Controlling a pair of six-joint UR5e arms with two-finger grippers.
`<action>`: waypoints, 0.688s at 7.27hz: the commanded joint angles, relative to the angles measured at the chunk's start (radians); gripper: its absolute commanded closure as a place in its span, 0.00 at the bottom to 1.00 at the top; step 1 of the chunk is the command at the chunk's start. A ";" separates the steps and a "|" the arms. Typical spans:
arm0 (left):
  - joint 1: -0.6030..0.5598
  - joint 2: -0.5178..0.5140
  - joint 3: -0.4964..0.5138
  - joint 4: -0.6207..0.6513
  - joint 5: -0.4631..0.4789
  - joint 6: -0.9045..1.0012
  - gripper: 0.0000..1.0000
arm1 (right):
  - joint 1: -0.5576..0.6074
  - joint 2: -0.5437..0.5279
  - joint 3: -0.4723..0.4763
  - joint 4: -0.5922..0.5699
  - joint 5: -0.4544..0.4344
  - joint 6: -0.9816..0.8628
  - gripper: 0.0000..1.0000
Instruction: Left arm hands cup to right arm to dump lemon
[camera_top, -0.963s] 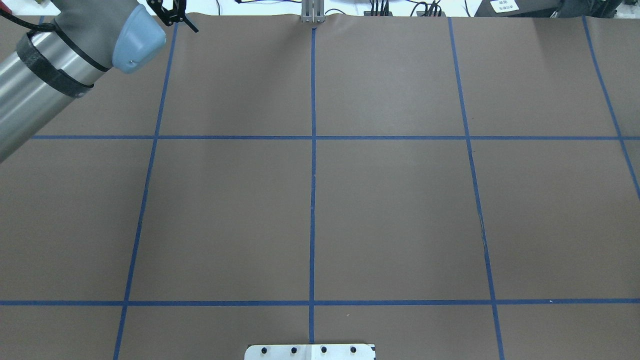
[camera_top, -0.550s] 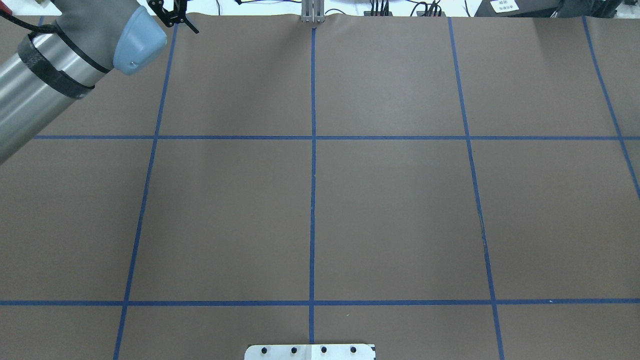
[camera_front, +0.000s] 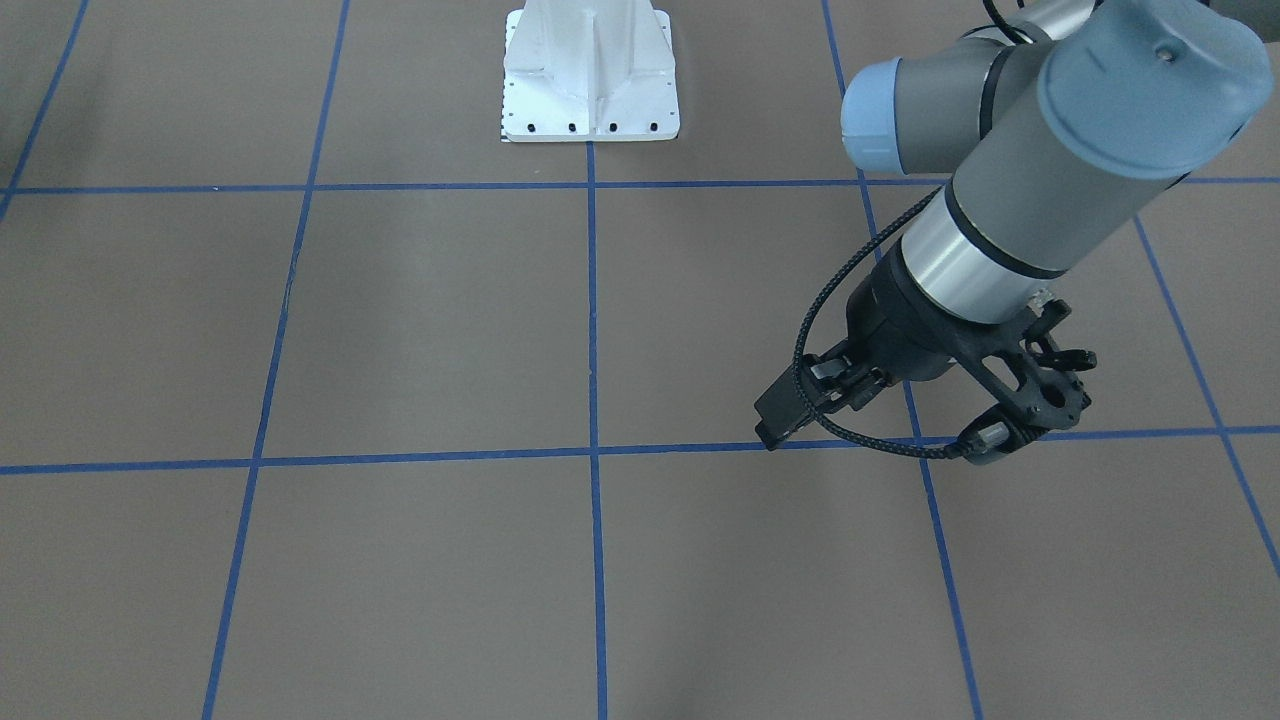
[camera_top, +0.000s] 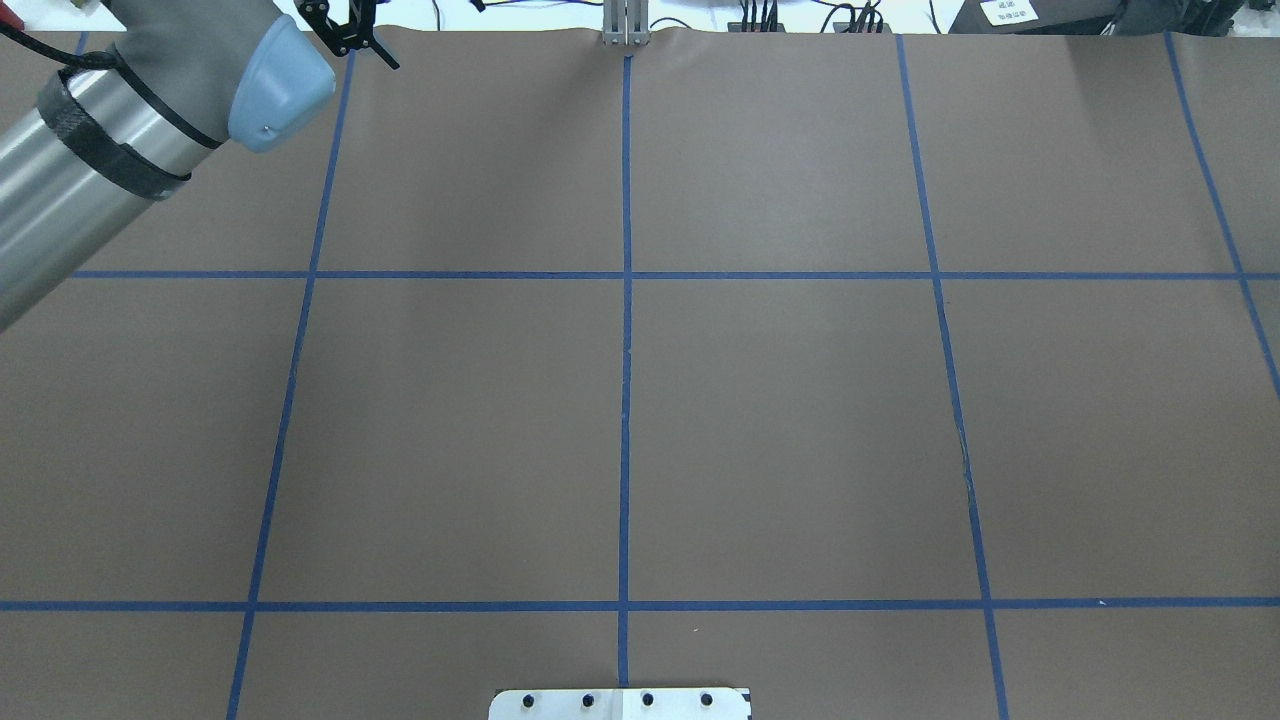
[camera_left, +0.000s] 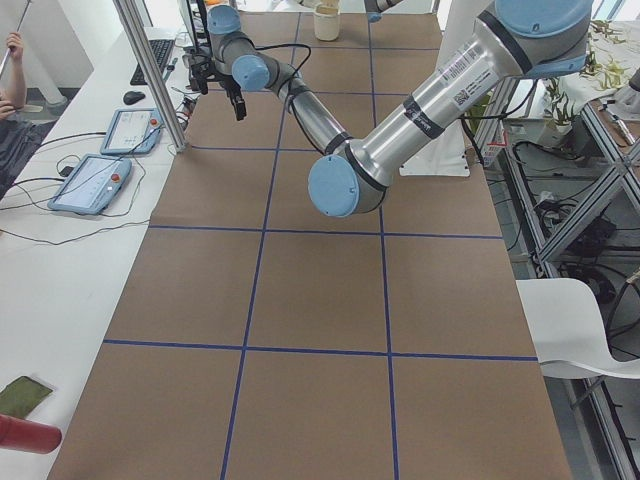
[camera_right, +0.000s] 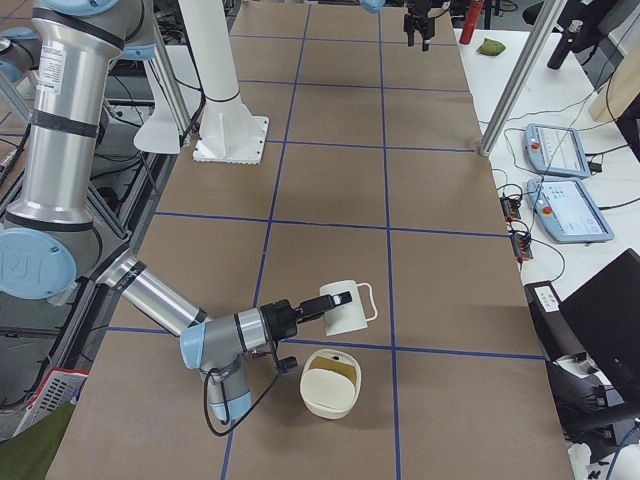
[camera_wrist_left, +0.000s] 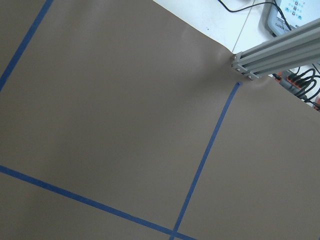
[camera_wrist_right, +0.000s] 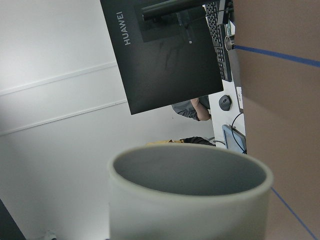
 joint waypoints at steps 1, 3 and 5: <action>0.001 0.000 0.000 0.000 -0.002 0.000 0.00 | 0.000 -0.007 -0.007 -0.003 0.026 -0.256 0.91; 0.001 0.002 -0.002 0.000 0.000 0.000 0.00 | 0.000 -0.019 -0.009 -0.015 0.057 -0.452 0.92; 0.002 0.003 -0.002 0.000 0.000 0.000 0.00 | 0.001 -0.033 -0.009 -0.023 0.093 -0.626 0.92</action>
